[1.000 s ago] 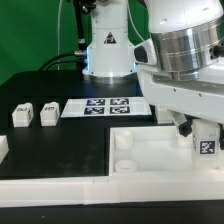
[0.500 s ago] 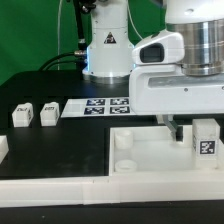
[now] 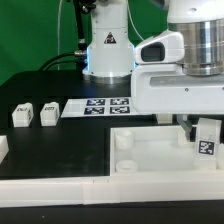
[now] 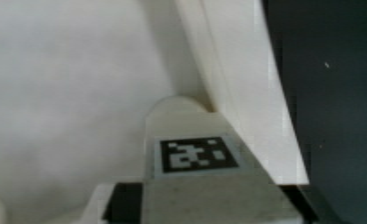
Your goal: Assemble one leg
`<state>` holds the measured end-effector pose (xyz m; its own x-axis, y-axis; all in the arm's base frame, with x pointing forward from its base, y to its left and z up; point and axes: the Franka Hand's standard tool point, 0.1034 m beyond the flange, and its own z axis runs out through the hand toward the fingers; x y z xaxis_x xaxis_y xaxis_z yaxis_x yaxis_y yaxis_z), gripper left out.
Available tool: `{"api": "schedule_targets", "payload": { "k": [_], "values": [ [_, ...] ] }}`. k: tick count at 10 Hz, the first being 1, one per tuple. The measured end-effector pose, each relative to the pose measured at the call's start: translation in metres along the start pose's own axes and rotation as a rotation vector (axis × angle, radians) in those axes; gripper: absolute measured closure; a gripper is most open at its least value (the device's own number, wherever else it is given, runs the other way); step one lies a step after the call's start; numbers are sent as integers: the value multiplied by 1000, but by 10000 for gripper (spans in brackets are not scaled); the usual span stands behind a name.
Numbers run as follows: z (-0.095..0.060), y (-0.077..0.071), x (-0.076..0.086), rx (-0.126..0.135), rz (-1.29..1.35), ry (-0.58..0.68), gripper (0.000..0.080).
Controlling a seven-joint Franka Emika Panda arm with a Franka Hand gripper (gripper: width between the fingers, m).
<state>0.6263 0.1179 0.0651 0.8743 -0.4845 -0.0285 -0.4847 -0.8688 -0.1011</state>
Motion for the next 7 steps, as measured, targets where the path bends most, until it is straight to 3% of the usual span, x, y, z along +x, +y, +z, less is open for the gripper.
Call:
{"api": "schedule_targets", "payload": {
  "k": [2,4,7],
  "values": [
    [0,1,3,7,215,-12,506],
    [0,0,3,-4,565,-78,506],
    [1,-3,4,29,1128,-148,506]
  ]
}}
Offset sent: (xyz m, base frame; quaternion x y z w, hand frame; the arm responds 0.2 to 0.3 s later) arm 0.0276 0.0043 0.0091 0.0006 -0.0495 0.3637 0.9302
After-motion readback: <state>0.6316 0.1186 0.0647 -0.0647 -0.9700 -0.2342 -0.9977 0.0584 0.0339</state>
